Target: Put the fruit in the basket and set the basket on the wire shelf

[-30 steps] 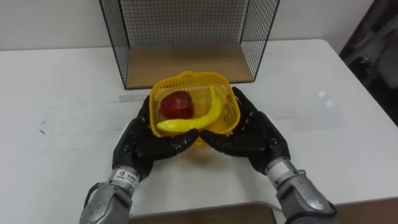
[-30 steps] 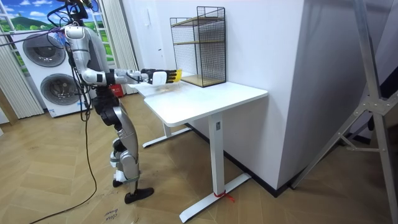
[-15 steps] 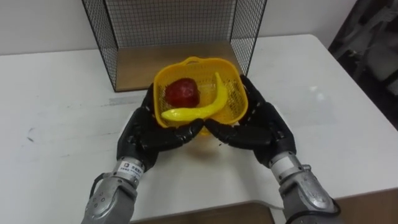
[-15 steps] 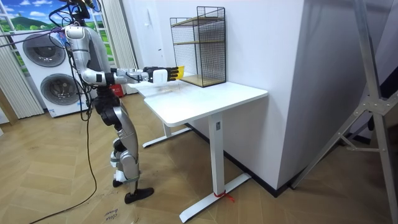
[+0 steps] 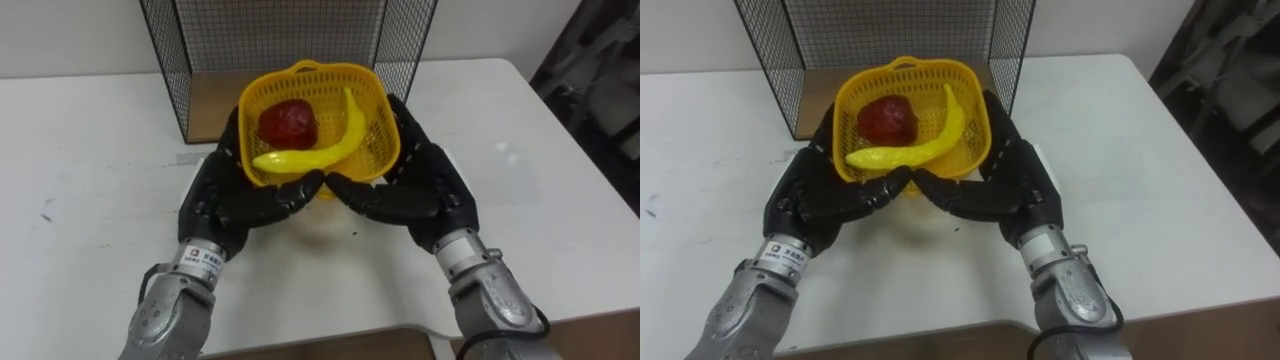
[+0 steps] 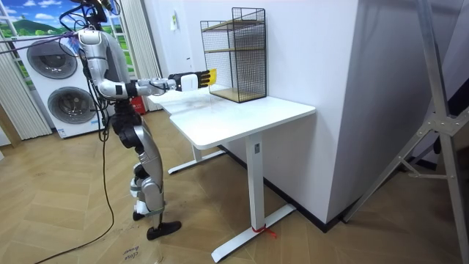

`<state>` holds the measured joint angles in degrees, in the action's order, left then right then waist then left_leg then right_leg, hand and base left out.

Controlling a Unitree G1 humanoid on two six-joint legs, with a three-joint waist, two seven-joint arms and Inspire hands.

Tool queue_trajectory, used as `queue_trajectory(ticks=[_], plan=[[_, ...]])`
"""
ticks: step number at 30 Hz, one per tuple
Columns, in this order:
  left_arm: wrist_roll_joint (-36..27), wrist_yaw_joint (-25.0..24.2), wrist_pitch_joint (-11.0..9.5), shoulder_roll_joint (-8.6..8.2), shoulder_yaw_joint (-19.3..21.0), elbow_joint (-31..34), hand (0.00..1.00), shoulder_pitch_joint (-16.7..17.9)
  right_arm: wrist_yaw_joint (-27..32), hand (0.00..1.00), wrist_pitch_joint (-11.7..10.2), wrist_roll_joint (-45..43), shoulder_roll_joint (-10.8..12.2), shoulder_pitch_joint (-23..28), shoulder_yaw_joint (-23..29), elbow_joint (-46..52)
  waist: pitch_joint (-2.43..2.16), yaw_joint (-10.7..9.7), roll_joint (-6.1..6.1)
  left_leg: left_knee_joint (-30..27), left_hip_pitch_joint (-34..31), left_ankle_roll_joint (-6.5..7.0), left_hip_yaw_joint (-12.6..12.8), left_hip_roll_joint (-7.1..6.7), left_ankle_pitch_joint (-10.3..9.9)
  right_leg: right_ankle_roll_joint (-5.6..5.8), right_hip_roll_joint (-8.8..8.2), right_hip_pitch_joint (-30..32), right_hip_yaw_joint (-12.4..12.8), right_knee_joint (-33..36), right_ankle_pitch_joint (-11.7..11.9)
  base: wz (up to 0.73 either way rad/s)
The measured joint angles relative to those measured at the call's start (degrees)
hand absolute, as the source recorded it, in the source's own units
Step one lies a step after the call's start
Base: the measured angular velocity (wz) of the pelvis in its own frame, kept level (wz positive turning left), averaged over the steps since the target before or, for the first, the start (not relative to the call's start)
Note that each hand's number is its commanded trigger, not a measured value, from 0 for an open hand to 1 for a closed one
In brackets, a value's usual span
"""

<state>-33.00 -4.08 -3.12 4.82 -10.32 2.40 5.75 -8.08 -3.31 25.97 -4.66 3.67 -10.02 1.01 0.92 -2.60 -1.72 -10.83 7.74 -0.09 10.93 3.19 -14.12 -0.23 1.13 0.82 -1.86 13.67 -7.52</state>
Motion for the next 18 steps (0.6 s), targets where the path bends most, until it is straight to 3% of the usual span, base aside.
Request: queue_trajectory(ticks=[5,8,11,13,14,15,16,17,18], plan=[[-0.10,0.00,0.03,0.17,0.05,0.00,0.00,0.00,0.00,0.00,0.01,-0.20,-0.04,0.00,-0.01,-0.09,0.04,0.08,-0.15,-1.09,-0.13,-0.08,-0.09,0.12,-0.06,-0.06,-0.06,0.29,-0.09,1.22,-0.02,0.00],[-0.04,0.00,0.02,0.18,0.08,-0.01,0.00,-0.01,-0.05,0.00,0.01,-0.63,-0.12,0.01,-0.03,-0.24,0.05,0.03,-0.39,-3.77,-1.11,-0.45,-0.07,0.70,-1.39,-0.61,0.11,0.98,-0.36,3.13,-0.91,-0.02],[0.05,0.00,0.06,0.24,0.45,-0.19,0.00,0.08,-0.50,0.00,0.01,-0.29,-0.03,0.11,-0.01,-1.05,0.17,0.78,-0.75,-11.28,-3.70,-1.47,-0.09,2.79,-5.18,-1.87,1.12,2.70,-1.14,8.13,-3.49,-0.09],[-0.09,0.00,0.07,0.41,1.02,-0.20,0.00,0.08,-1.40,0.00,0.02,-0.05,-0.05,0.42,-0.15,-1.73,0.09,1.31,-0.88,-18.71,-6.04,-2.82,-0.23,5.16,-8.04,-3.08,2.59,4.36,-1.49,12.33,-6.91,-0.03],[-0.03,0.00,0.07,0.58,1.13,-0.32,0.00,0.08,-1.49,0.00,0.01,-0.02,0.00,0.43,-0.29,-2.05,0.10,1.51,-0.95,-20.97,-6.80,-2.97,-0.29,5.59,-8.19,-3.00,2.89,4.36,-1.38,13.19,-7.78,0.10],[-0.03,0.00,0.08,0.82,1.05,-0.64,0.00,0.11,-1.50,0.00,0.03,-0.05,-0.20,0.43,-0.41,-2.60,0.09,1.51,-1.04,-26.88,-9.25,-2.54,-0.32,6.68,-7.55,-3.44,3.41,4.30,-0.63,14.09,-8.60,0.05],[-0.03,0.00,0.12,1.06,0.88,-0.65,0.00,0.35,-1.57,0.00,0.08,-0.03,-0.11,0.41,-0.43,-2.81,0.15,1.71,-0.83,-33.86,-12.74,-1.80,-1.14,7.59,-5.23,-4.15,4.40,3.90,1.09,14.36,-8.78,0.07],[0.01,-0.01,0.13,1.01,0.94,-0.65,0.00,0.34,-1.58,0.00,0.09,-0.01,-0.10,0.40,-0.47,-2.81,0.17,1.73,-0.79,-36.92,-14.93,-1.28,-2.59,7.47,-3.27,-4.64,4.76,3.33,2.00,14.40,-8.78,0.18],[0.02,-0.02,0.04,0.96,1.03,-0.91,0.00,0.13,-1.59,0.00,0.11,0.13,-0.09,0.39,-0.46,-3.00,0.06,1.52,-0.99,-38.86,-18.21,-0.49,-4.84,5.48,-3.05,-5.11,4.84,2.84,3.74,14.30,-8.88,0.44]])
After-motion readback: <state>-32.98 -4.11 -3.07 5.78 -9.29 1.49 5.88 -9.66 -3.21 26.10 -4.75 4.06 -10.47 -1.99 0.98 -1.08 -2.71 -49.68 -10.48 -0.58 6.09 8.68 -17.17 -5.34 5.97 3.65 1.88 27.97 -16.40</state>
